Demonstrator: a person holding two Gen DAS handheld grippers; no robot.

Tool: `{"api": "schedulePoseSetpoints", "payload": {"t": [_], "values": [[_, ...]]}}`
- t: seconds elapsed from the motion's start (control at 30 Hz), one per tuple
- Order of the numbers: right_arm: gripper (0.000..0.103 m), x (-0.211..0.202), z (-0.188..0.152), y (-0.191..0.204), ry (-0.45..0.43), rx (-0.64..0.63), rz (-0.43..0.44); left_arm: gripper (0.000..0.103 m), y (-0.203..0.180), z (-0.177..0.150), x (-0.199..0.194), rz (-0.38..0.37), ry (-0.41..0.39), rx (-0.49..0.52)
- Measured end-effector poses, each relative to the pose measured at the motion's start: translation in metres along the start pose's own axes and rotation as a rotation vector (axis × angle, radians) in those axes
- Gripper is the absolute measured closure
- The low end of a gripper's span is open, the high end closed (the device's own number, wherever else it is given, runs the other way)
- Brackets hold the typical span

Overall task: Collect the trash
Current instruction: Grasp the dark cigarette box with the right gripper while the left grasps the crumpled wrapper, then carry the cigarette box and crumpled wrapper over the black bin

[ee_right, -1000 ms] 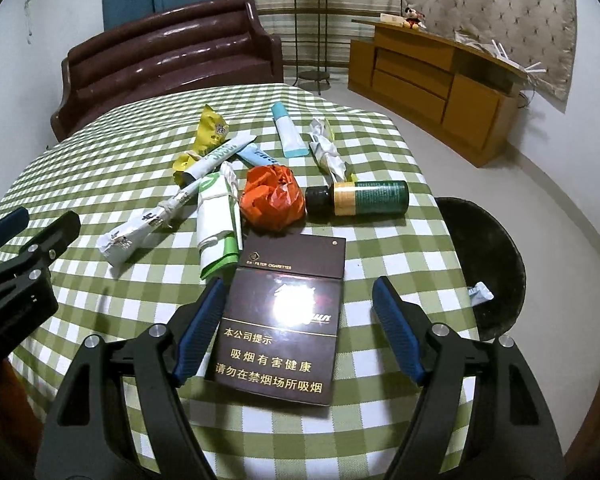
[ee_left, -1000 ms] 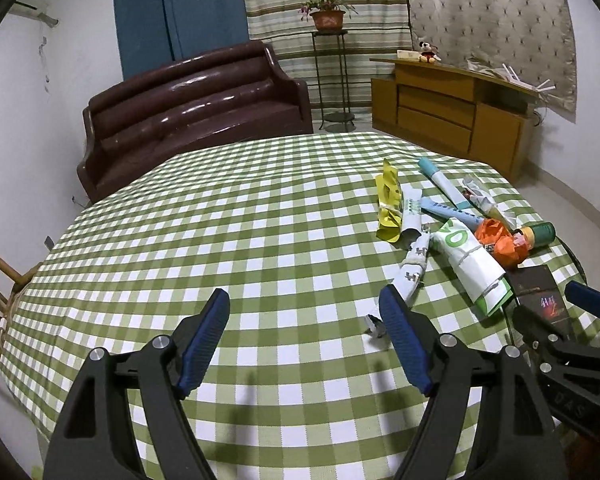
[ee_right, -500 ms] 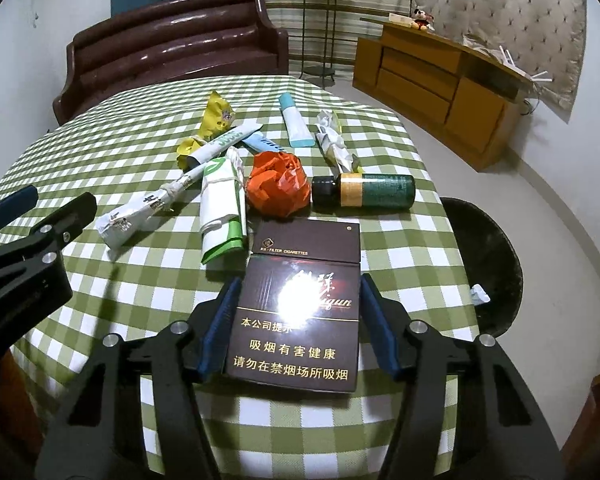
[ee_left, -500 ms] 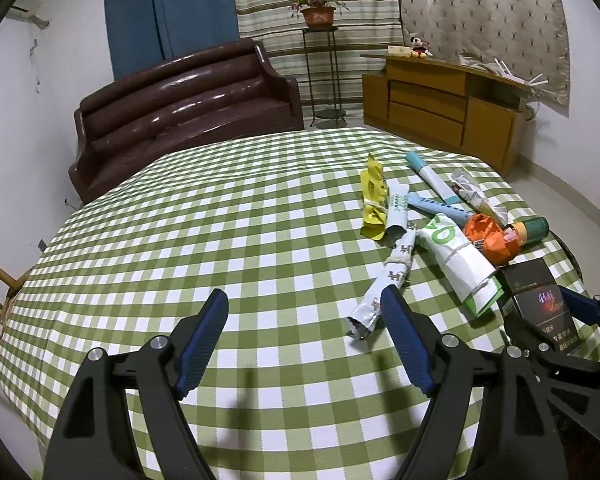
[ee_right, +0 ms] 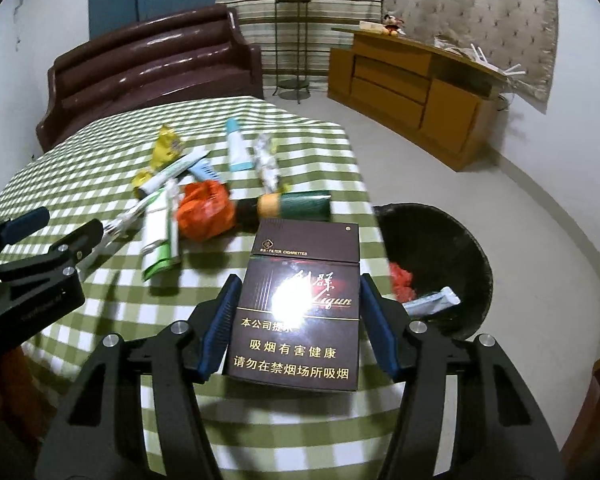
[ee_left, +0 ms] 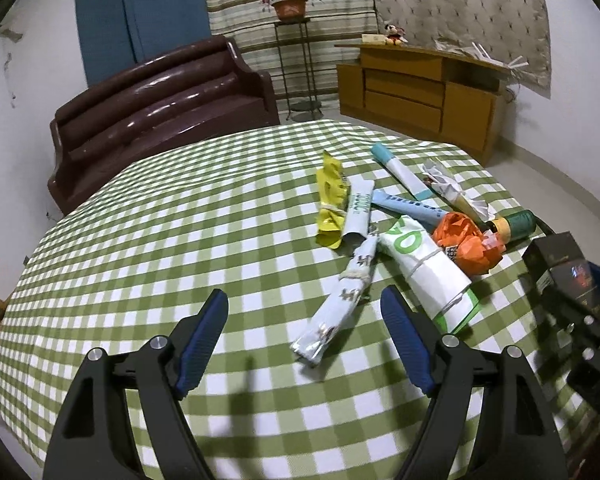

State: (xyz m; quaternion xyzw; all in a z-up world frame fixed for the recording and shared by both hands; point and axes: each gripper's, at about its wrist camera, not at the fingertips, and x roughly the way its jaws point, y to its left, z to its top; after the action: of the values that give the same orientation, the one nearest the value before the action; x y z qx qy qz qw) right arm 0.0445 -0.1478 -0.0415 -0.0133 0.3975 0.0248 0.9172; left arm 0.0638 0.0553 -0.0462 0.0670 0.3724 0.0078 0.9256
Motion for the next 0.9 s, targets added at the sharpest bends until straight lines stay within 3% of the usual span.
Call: {"api": "schedulePoseSetpoints", "payload": {"t": [0.13, 0.33, 0.4, 0.47, 0.53, 0.6, 0.9], "values": [[0.046, 0.004, 0.004, -0.009, -0.005, 0.017, -0.002, 0.027, -0.006, 0.004, 0.014, -0.004, 0.029, 0.018], [0.046, 0.008, 0.007, -0.018, -0.008, 0.03, 0.006, 0.042, -0.012, 0.005, 0.029, -0.043, 0.08, 0.053], [0.045, 0.01, 0.006, -0.02, -0.006, 0.033, 0.008, 0.05, -0.018, 0.004, 0.033, -0.065, 0.093, 0.08], [0.046, 0.011, 0.006, -0.02, -0.005, 0.035, 0.01, 0.064, -0.021, 0.001, 0.035, -0.078, 0.102, 0.097], [0.046, 0.012, 0.006, -0.021, -0.004, 0.037, 0.012, 0.069, -0.022, -0.001, 0.033, -0.069, 0.088, 0.105], [0.045, 0.012, 0.006, -0.021, -0.005, 0.04, 0.012, 0.084, -0.025, -0.003, 0.033, -0.105, 0.089, 0.112], [0.045, 0.012, 0.006, -0.024, -0.011, 0.044, 0.013, 0.085, -0.028, -0.012, 0.02, -0.124, 0.072, 0.099]]}}
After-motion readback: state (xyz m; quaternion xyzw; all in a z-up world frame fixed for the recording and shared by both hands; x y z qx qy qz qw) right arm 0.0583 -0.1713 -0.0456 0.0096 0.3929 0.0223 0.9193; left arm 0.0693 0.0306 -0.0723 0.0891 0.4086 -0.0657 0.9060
